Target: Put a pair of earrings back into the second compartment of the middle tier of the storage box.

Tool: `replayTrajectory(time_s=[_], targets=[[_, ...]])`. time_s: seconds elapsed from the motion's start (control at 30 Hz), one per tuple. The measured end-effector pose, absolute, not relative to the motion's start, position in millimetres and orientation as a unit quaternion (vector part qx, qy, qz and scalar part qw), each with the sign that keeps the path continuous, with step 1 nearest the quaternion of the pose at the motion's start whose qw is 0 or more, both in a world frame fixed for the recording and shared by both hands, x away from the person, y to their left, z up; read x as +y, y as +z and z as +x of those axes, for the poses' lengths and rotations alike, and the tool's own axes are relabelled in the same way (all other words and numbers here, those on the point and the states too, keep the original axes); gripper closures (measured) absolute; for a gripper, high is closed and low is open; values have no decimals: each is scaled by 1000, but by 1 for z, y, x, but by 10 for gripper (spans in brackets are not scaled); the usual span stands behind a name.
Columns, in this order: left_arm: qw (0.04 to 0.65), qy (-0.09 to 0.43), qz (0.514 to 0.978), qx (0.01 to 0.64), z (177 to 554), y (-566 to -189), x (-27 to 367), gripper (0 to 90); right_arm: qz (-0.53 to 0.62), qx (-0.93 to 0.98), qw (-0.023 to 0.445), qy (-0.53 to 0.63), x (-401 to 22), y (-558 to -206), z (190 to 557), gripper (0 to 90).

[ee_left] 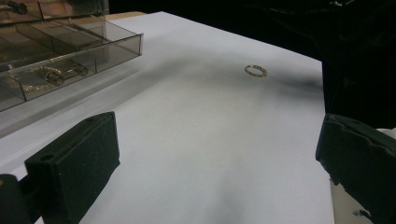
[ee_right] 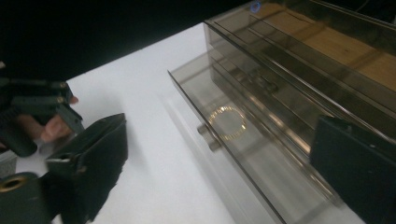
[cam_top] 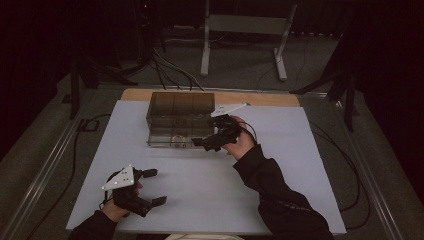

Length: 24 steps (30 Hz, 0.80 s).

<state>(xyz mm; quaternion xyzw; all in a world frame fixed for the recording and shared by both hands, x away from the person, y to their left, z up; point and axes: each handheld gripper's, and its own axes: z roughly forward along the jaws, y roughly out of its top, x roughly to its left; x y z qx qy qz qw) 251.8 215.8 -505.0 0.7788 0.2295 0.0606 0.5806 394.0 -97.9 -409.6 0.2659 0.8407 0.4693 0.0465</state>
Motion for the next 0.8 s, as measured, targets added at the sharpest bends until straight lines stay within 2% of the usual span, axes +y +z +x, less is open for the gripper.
replayTrajectory(time_s=[0.37,0.8], targets=[[580,60,779,229,252,-505,216,6,300,826,65,473,-146,-413,381,36],[579,60,780,228,252,-505,215,6,336,814,84,466,-197,-434,354,48]])
